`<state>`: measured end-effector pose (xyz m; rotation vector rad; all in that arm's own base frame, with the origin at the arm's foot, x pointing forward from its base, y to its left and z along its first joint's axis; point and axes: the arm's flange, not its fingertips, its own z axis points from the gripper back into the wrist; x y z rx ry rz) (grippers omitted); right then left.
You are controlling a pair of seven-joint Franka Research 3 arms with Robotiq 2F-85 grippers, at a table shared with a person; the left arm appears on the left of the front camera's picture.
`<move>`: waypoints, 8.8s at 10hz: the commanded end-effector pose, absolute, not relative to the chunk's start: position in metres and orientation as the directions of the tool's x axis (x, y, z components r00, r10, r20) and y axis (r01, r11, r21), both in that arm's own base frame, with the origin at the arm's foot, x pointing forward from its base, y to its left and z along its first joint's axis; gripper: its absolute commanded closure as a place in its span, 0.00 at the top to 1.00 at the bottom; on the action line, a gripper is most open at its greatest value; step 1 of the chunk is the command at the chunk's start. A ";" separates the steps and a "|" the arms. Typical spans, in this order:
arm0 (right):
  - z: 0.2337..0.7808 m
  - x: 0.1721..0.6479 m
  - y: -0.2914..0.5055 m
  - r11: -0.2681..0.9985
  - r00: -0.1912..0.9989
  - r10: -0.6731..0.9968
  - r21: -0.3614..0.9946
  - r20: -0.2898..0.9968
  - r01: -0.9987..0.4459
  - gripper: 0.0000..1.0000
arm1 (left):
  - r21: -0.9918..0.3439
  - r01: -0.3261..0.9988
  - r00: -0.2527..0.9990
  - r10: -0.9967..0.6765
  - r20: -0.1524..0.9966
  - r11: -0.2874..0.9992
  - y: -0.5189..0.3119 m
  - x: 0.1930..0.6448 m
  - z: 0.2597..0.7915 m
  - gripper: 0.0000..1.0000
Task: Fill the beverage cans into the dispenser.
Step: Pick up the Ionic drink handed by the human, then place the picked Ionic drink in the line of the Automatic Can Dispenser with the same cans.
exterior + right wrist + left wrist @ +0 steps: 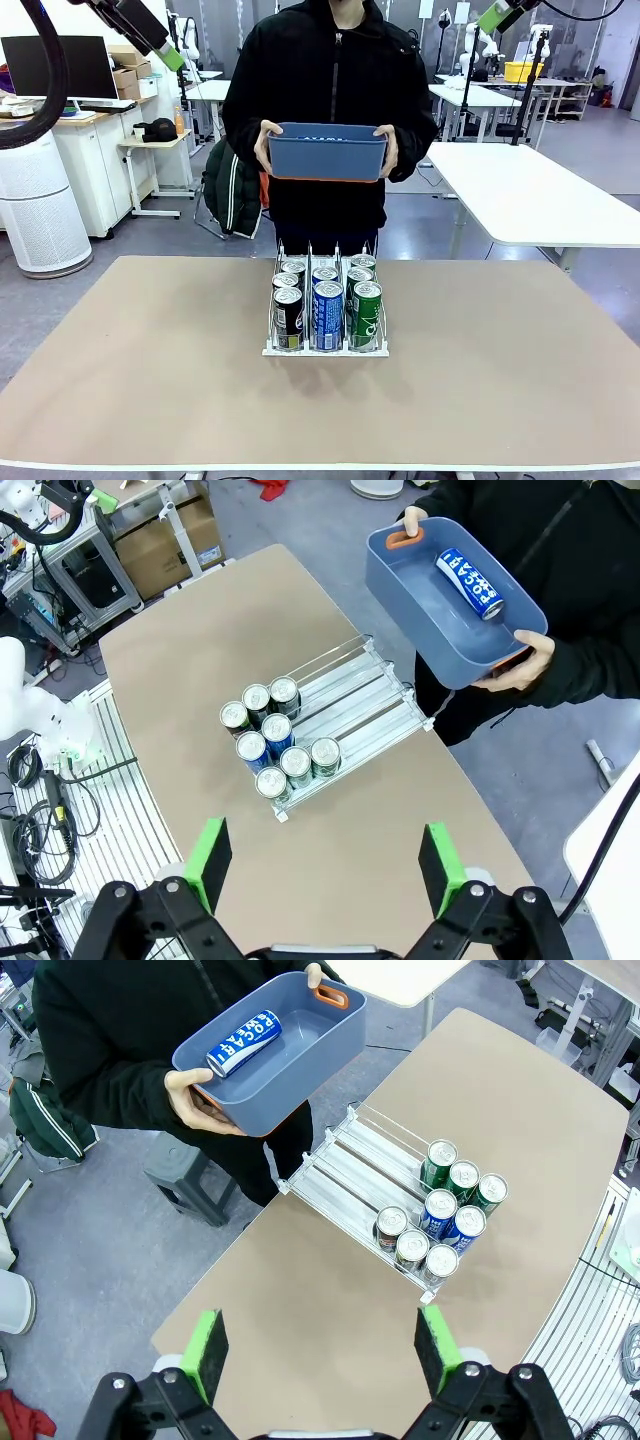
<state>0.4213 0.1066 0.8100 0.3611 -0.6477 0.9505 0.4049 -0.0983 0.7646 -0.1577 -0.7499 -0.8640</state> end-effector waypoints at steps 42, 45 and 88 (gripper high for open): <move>0.811 0.420 0.106 0.543 0.414 0.633 0.006 0.655 -0.840 1.00 | 0.193 0.749 0.389 -0.657 0.646 0.634 -0.109 0.446 0.751 1.00; 0.811 0.420 0.106 0.543 0.414 0.633 0.006 0.655 -0.840 1.00 | 0.197 0.752 0.361 -0.643 0.675 0.629 -0.104 0.453 0.738 1.00; 0.811 0.420 0.106 0.543 0.414 0.633 0.006 0.655 -0.840 1.00 | 0.073 0.709 0.472 -0.549 0.690 0.701 -0.098 0.505 0.650 0.02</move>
